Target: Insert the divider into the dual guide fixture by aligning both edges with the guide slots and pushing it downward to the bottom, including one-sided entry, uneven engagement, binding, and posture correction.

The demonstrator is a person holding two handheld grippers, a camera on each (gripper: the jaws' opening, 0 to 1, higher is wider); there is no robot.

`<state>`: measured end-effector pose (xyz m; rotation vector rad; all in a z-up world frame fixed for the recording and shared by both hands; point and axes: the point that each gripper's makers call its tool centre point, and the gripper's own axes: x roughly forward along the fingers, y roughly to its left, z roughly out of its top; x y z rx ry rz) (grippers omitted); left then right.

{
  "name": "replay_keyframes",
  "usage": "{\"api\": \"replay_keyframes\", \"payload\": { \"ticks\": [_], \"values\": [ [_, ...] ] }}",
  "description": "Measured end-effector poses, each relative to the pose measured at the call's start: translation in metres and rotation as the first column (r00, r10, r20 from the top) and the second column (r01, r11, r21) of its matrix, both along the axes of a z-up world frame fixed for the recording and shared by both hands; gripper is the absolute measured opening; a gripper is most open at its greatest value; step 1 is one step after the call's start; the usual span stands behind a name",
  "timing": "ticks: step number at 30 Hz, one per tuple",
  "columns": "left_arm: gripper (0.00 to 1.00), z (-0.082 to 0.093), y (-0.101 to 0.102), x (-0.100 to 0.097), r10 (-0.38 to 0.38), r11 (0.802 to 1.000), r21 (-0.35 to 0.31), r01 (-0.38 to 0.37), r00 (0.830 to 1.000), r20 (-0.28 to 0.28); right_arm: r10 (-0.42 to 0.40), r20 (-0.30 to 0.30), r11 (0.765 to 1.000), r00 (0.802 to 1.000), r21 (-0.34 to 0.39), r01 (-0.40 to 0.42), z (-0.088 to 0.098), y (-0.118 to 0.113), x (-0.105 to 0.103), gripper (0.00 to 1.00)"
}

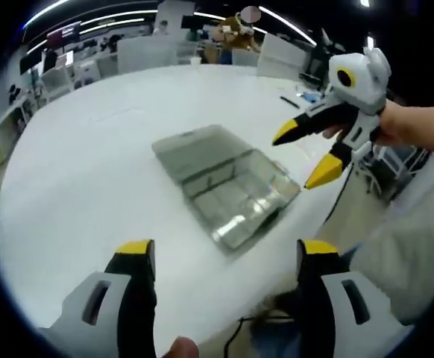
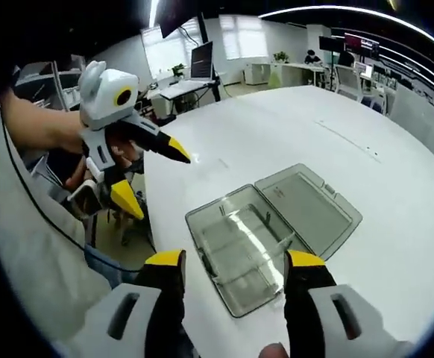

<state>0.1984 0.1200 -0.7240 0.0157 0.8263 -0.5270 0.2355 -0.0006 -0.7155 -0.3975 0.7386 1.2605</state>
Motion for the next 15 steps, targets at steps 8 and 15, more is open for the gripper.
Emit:
{"api": "replay_keyframes", "payload": {
  "ticks": [8,15],
  "values": [
    [0.75,-0.005,0.019,0.003,0.073,0.997,0.015,-0.072,0.997,-0.027,0.023,0.028,0.998,0.999,0.063,-0.025,0.009,-0.004,-0.005,0.58],
    [0.74,-0.008,0.035,0.0,0.134,0.991,0.035,-0.132,0.99,-0.05,0.044,0.042,0.993,0.998,0.105,-0.048,0.014,-0.004,-0.008,0.6]
  ]
}}
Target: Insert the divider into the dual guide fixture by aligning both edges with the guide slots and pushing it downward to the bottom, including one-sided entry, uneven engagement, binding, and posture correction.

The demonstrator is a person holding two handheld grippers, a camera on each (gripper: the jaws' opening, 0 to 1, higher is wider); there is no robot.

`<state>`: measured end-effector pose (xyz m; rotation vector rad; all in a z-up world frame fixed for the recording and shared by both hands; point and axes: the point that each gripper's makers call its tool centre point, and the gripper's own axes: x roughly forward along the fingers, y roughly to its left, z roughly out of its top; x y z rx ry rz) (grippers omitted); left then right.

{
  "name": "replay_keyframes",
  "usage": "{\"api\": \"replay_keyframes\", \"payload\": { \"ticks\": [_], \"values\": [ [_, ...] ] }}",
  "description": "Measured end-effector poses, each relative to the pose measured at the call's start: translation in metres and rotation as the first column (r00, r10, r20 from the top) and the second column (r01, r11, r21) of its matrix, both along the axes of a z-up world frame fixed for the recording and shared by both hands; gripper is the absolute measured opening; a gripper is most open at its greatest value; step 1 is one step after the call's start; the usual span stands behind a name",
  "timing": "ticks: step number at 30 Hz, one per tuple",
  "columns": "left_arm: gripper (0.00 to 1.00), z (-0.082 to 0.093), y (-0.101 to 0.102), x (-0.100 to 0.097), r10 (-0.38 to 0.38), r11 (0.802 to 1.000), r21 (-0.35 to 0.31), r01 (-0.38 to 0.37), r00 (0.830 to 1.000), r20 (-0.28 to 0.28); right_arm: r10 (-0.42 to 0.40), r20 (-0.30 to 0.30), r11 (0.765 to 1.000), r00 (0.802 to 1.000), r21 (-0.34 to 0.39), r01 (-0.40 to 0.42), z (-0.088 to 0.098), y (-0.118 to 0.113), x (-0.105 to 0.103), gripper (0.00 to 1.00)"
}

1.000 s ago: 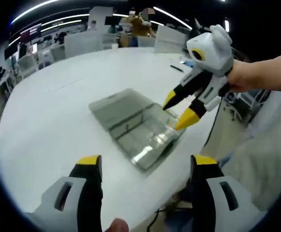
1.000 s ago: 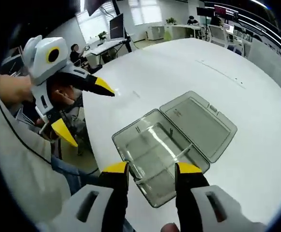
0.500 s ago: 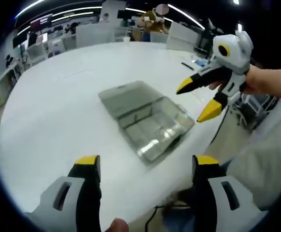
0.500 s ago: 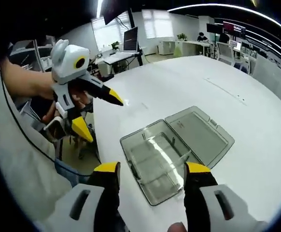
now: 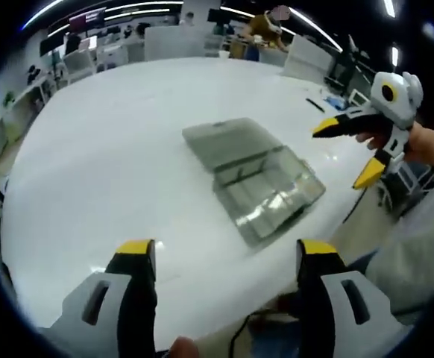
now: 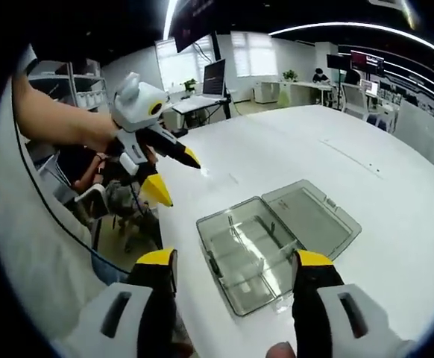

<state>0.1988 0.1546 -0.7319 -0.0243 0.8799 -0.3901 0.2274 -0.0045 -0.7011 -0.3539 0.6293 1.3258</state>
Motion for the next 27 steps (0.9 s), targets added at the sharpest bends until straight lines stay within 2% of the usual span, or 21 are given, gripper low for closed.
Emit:
{"api": "replay_keyframes", "payload": {
  "ticks": [3,6,14,20,27],
  "values": [
    [0.74,-0.001,0.005,-0.002,0.016,1.0,0.014,-0.016,1.0,-0.011,0.012,0.001,1.0,1.0,0.018,-0.012,0.003,0.0,-0.002,0.62],
    [0.74,-0.002,0.009,-0.003,0.039,0.999,0.019,-0.039,0.999,-0.018,0.035,0.033,0.999,0.999,0.016,-0.036,0.005,-0.001,-0.004,0.63],
    [0.72,-0.01,0.016,-0.001,0.077,0.997,0.02,-0.077,0.996,-0.041,0.052,0.035,0.998,0.998,0.026,-0.053,0.003,0.0,-0.009,0.65],
    [0.7,-0.014,0.028,0.001,0.101,0.994,0.036,-0.099,0.993,-0.066,0.039,0.045,0.999,0.998,0.03,-0.041,0.007,0.005,-0.013,0.67],
    [0.68,-0.024,0.042,0.013,0.12,0.992,0.048,-0.115,0.986,-0.115,0.022,0.062,1.0,0.998,0.018,-0.023,0.008,0.004,-0.011,0.7]
  ]
}}
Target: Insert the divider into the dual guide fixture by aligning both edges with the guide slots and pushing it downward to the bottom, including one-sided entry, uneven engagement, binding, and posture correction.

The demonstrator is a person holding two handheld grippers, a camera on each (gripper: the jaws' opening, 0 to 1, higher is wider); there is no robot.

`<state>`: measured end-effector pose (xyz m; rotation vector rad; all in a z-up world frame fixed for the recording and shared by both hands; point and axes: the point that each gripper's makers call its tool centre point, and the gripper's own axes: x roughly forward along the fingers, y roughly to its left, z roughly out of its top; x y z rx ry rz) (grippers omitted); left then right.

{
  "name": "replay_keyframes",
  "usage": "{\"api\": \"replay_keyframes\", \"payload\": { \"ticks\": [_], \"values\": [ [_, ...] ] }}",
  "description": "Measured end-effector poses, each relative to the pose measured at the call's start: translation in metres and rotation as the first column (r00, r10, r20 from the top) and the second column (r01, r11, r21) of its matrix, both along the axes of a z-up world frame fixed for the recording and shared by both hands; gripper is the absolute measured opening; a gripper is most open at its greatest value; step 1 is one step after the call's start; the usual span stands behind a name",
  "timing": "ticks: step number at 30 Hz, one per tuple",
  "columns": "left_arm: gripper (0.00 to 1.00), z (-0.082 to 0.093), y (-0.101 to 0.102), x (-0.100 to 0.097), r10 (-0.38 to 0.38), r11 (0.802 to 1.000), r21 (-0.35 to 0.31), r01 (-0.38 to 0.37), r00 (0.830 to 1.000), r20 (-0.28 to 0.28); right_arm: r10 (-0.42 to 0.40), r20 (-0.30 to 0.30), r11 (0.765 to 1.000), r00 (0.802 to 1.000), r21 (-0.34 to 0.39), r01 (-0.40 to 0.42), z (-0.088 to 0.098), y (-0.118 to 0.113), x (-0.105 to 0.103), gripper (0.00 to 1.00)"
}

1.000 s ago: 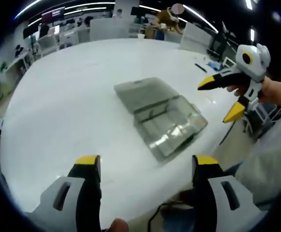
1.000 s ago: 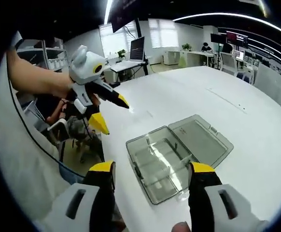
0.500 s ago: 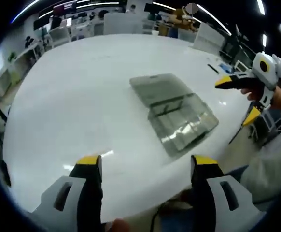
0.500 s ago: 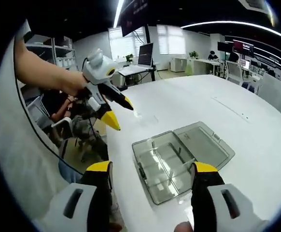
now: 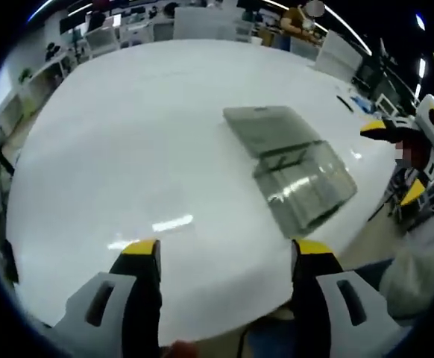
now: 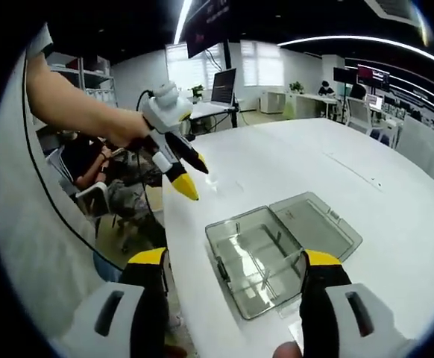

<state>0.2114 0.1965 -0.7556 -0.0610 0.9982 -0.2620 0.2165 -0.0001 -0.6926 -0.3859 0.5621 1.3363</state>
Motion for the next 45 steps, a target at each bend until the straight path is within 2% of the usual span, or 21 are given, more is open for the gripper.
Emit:
{"api": "replay_keyframes", "payload": {
  "ticks": [3,9,19,24,34,45],
  "values": [
    [0.68,-0.006,0.005,0.004,0.01,1.0,0.002,-0.01,1.0,-0.029,-0.005,-0.003,1.0,1.0,-0.006,0.005,-0.001,-0.001,0.0,0.71],
    [0.68,-0.015,0.002,0.01,0.004,1.0,-0.014,-0.005,0.999,-0.051,-0.018,0.002,1.0,1.0,-0.008,0.018,-0.002,-0.003,0.003,0.72],
    [0.65,-0.032,0.011,0.011,0.03,1.0,0.01,-0.029,0.992,-0.125,-0.032,-0.004,0.999,0.999,-0.009,0.032,-0.002,-0.002,0.006,0.74],
    [0.64,-0.033,0.013,0.015,0.059,0.998,0.013,-0.057,0.989,-0.135,-0.023,0.002,1.0,1.0,-0.011,0.024,-0.001,-0.001,0.007,0.74],
    [0.64,-0.046,0.018,0.014,0.089,0.996,0.037,-0.083,0.977,-0.196,-0.023,-0.006,1.0,1.0,-0.008,0.023,-0.002,-0.001,0.008,0.75],
    [0.63,-0.052,0.019,0.014,0.115,0.993,0.036,-0.11,0.969,-0.217,-0.032,-0.013,0.999,0.999,-0.01,0.032,-0.001,-0.004,0.009,0.75]
  ]
}}
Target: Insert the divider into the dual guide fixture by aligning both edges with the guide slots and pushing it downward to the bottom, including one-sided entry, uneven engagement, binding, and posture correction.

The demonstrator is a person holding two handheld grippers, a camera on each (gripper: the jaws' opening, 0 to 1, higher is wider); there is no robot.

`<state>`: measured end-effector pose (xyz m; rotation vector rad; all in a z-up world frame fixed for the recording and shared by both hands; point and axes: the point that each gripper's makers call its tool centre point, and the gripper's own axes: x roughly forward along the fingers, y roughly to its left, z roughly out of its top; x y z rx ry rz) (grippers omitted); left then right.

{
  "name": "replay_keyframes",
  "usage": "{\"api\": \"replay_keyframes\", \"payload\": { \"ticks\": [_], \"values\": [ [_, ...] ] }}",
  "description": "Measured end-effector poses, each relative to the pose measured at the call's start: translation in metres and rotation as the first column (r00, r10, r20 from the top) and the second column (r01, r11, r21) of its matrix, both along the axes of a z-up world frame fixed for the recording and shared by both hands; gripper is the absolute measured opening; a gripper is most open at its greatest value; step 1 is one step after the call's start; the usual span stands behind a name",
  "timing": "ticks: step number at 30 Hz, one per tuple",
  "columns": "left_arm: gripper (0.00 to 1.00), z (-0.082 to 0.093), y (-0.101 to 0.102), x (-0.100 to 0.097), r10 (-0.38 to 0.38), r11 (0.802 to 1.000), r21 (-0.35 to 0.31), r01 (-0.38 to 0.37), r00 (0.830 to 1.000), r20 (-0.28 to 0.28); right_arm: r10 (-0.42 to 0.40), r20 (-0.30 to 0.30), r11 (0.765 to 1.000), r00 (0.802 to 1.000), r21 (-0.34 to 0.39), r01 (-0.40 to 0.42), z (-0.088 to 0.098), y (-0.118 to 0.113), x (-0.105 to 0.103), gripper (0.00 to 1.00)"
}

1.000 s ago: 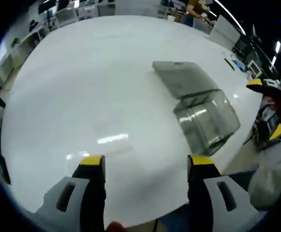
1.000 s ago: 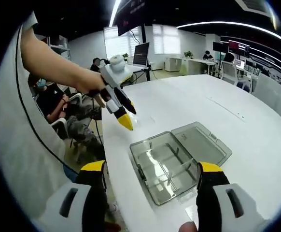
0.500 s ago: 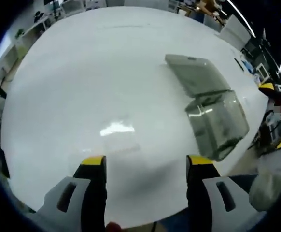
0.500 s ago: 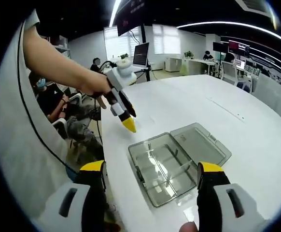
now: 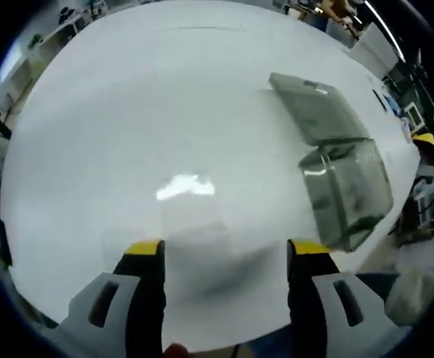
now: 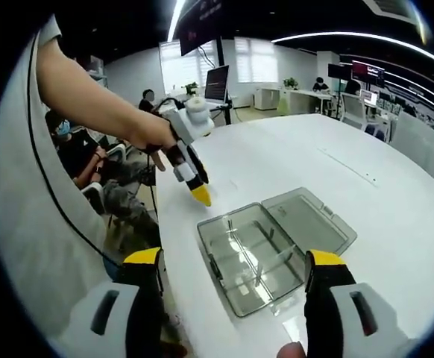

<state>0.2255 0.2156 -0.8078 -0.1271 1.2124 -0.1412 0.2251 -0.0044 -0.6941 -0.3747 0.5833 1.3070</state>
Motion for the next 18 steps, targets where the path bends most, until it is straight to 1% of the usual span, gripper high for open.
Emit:
{"api": "replay_keyframes", "payload": {
  "ticks": [6,7,18],
  "values": [
    [0.63,-0.0054,0.0045,-0.0014,0.013,1.0,0.026,-0.012,1.0,-0.024,0.0,0.003,1.0,1.0,-0.005,0.0,0.0001,-0.0027,-0.0012,0.76],
    [0.61,-0.0052,0.006,-0.0005,0.012,0.999,0.033,-0.011,1.0,-0.02,-0.001,0.003,1.0,1.0,-0.004,0.001,0.0005,-0.003,-0.0011,0.76],
    [0.63,-0.0041,0.0091,-0.0007,0.017,0.999,0.05,-0.015,0.999,-0.031,-0.005,0.002,1.0,1.0,-0.001,0.005,0.0006,-0.0052,-0.0009,0.76]
  ]
}}
